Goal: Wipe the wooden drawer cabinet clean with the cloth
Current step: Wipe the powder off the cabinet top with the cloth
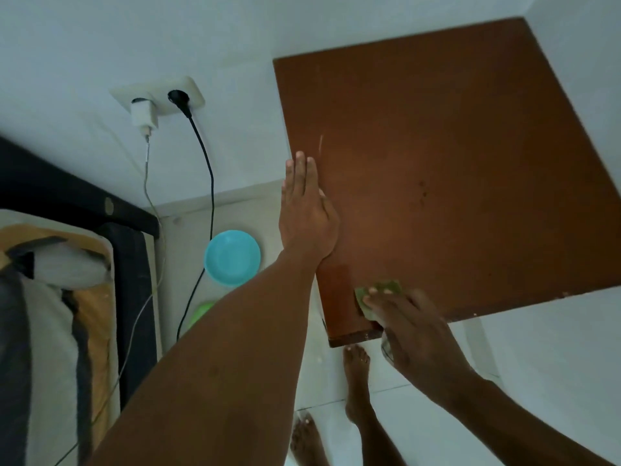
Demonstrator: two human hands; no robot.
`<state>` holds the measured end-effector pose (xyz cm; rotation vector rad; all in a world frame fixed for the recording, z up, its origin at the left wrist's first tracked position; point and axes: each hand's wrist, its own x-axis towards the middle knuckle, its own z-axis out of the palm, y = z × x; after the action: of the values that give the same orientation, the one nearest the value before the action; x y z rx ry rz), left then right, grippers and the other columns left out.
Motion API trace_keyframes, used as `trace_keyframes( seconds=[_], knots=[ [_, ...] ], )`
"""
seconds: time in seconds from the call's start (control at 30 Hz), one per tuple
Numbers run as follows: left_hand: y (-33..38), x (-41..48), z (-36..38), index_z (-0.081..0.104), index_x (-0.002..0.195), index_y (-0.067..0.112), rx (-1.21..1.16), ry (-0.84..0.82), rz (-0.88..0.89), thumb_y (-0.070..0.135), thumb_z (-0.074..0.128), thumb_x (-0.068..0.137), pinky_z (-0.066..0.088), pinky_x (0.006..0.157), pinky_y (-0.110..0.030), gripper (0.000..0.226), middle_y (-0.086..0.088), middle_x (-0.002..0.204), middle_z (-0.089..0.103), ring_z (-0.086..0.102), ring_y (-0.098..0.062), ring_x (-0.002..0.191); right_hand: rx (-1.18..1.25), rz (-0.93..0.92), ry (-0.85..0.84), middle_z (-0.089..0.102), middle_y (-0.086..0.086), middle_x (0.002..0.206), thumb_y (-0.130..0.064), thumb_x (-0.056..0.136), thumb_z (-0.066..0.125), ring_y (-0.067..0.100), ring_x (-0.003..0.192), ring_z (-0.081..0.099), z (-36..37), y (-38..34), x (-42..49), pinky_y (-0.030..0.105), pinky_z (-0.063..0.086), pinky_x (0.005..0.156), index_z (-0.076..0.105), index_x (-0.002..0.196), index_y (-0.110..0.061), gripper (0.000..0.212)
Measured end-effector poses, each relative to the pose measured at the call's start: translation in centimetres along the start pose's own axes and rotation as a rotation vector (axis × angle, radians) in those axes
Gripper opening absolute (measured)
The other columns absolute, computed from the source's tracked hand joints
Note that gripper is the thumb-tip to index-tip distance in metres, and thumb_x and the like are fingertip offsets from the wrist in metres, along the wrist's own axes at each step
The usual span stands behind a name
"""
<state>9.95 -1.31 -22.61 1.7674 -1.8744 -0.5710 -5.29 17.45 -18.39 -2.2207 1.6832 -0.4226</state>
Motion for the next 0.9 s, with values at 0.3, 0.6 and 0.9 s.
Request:
trace_keyframes(
  seconds=[0.3,0.6,0.9],
  knots=[
    [0.1,-0.4,0.2,0.024,0.164,0.008,-0.174,0.093,-0.225,0.024,0.03,0.106,0.018,0.129,-0.042,0.061,-0.007,0.172,0.022,0.012,-0.021,0.16,-0.05,0.071,0.245,0.066,0.014,0.117,-0.01,0.096,0.044,0.038,0.106,0.058,-2.7,6.4,28.4,0.038,0.033,0.096,0.063,0.122,-0.008,0.032],
    [-0.1,-0.3,0.2,0.022,0.164,0.011,-0.216,0.026,-0.26,0.027,0.025,0.108,0.012,0.129,-0.032,0.059,-0.004,0.171,0.024,0.012,-0.017,0.16,-0.306,-0.014,-0.052,0.04,0.011,0.152,-0.037,0.099,0.03,0.035,0.141,0.034,-0.5,5.7,41.7,0.046,0.034,0.113,0.038,0.149,-0.015,0.055],
    [0.0,0.0,-0.2,0.024,0.163,0.01,-0.313,-0.001,-0.28,0.027,0.025,0.107,0.016,0.129,-0.032,0.059,-0.005,0.169,0.028,0.017,-0.017,0.159,-0.251,0.01,-0.14,0.009,0.008,0.169,-0.042,0.102,0.018,0.027,0.156,0.002,0.6,4.4,33.3,0.046,0.009,0.126,0.012,0.16,-0.013,0.065]
  ],
)
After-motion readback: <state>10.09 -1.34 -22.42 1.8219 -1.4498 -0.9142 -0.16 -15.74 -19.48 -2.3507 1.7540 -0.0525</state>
